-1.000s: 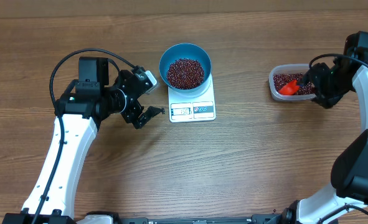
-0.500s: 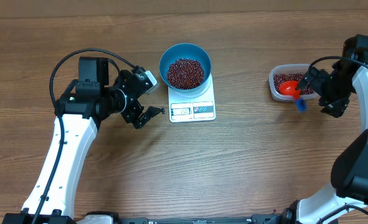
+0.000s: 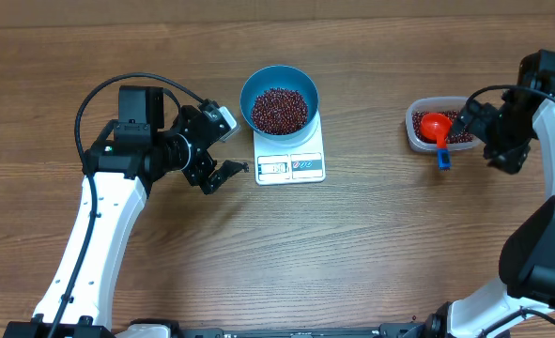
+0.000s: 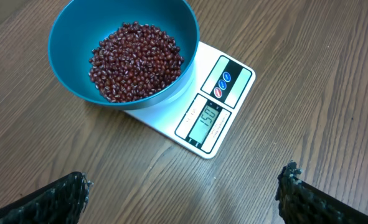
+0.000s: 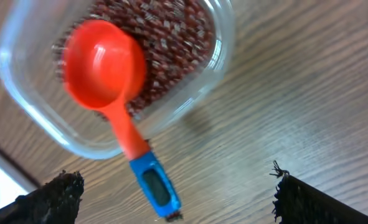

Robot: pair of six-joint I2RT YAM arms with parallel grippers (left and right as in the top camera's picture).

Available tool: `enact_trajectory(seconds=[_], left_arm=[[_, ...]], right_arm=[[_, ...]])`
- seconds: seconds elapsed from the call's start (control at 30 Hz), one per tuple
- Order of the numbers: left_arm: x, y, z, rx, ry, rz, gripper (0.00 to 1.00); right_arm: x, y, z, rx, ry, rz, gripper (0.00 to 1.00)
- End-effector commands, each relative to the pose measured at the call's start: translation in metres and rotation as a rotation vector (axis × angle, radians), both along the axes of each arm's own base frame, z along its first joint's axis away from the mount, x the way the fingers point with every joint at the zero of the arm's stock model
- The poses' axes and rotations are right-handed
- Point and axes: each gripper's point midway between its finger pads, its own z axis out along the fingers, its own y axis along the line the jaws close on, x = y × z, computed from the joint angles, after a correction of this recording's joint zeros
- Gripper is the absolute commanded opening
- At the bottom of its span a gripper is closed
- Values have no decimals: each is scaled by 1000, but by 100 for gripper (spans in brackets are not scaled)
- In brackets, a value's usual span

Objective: Scoop item into bowl and weigh 150g on scale

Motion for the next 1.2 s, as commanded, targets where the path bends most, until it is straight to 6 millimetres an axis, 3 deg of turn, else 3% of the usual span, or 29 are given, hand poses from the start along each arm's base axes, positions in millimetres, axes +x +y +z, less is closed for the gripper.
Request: enact_trajectory(seconds=[0.0, 0.17, 0.4, 0.87, 1.17], left_arm=[[-2, -1, 0, -19, 11, 3, 100], [-2, -1, 0, -19, 11, 3, 100], [-2, -1, 0, -19, 11, 3, 100], [-2, -1, 0, -19, 11, 3, 100], [-2, -1, 0, -19, 11, 3, 100]], right_arm=[[17, 3, 46, 5, -150, 55, 100], [14, 14, 97, -6, -295, 113, 100], [-14, 26, 148, -42, -413, 162, 100], [-71, 57, 200, -68, -544, 304, 100], [-113, 91, 212, 63, -555, 344, 100]])
